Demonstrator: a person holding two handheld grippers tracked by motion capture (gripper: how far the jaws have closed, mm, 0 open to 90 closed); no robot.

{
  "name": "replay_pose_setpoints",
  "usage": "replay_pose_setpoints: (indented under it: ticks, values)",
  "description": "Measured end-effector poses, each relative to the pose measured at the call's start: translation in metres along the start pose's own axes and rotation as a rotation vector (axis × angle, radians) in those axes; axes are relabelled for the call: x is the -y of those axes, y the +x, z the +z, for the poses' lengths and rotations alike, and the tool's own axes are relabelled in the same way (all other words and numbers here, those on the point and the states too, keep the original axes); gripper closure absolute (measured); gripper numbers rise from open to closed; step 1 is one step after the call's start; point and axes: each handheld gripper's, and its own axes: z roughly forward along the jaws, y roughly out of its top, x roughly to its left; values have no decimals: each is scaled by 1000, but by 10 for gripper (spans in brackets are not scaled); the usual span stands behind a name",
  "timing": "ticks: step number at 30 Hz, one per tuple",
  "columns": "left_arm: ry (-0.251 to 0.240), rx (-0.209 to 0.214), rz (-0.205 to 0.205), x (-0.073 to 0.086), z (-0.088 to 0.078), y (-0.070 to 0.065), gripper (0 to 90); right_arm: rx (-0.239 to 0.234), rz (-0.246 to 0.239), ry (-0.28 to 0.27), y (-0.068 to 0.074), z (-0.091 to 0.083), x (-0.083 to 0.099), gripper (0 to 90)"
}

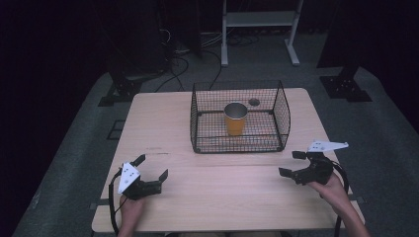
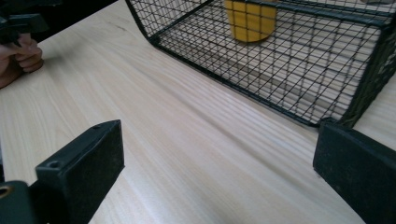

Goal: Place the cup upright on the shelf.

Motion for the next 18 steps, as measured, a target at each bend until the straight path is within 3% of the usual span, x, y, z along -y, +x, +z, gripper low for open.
replay_pose_setpoints:
  ticks: [10,18]
  values:
    - [0,-1,-3,0,0,0,8,0,-18,24,16,10,16,15]
    - [-1,-3,-3,0,0,0,8,-7,13,-36,32,9,34,15]
